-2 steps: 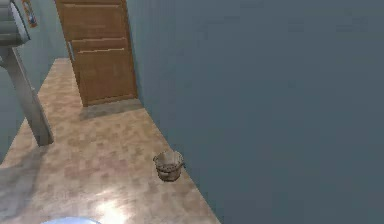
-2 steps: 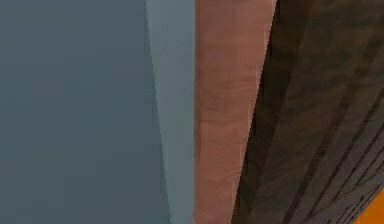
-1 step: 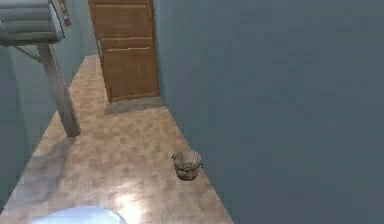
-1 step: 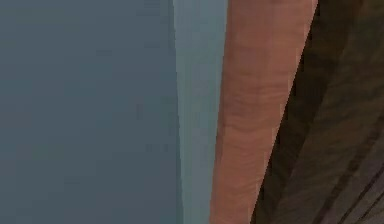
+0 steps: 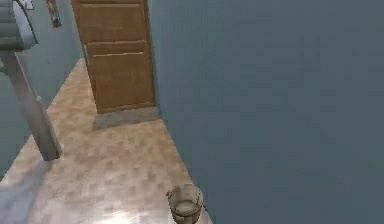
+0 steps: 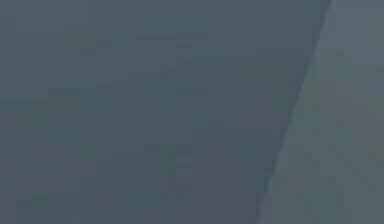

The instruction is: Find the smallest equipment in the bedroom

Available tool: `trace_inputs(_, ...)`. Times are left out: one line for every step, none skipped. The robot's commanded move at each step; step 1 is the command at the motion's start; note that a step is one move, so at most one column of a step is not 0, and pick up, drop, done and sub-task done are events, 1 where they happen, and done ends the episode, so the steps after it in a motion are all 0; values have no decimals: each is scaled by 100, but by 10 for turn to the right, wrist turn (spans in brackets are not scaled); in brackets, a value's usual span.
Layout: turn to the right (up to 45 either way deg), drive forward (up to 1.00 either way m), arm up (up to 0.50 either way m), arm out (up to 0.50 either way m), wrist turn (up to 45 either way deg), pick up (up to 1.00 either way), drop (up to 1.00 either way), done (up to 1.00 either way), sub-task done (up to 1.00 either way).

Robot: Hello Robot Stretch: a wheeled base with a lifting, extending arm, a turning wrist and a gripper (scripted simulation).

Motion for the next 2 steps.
trace_inputs(-180,0,0,0,0,0,0,0,0)
trace_inputs(0,50,0,0,0,0,0,0,0)
